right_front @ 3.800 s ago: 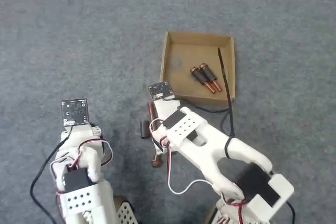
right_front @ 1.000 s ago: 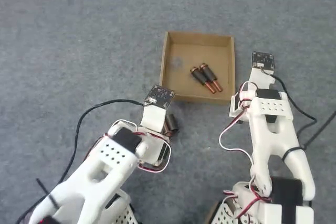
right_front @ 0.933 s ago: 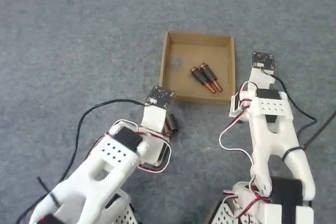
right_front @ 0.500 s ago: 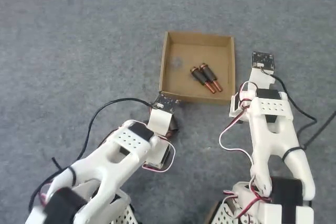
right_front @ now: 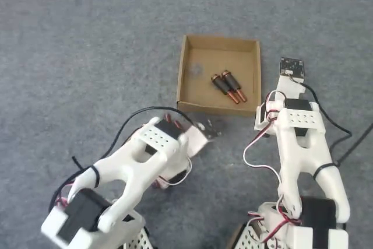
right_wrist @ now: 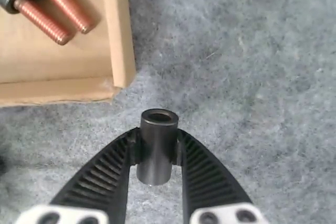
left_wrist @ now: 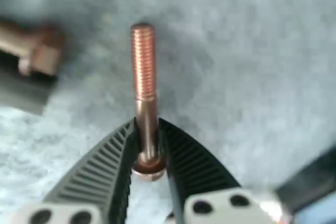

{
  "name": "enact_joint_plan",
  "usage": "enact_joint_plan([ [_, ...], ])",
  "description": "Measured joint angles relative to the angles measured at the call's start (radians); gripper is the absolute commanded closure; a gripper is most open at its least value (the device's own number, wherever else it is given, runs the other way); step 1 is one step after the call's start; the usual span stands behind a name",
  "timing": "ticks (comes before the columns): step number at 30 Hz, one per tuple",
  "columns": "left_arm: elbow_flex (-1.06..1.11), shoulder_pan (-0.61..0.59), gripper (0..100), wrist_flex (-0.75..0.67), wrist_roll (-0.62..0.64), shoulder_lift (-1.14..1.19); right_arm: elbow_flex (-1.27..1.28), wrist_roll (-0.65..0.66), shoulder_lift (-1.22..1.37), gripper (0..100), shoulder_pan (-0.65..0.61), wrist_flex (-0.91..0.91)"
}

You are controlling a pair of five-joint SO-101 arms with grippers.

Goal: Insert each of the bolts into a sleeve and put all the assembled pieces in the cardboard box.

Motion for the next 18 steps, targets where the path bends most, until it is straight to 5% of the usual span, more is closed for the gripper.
enact_joint_plan([
  [10,-0.084,-0.192,99,0.183,-0.423,-0.123,0.000,0.003,0.000,99.2,0.000,0.000],
  [18,-0.325,-0.509,99,0.203,-0.796,-0.138,0.000,0.005,0.000,99.2,0.000,0.000],
])
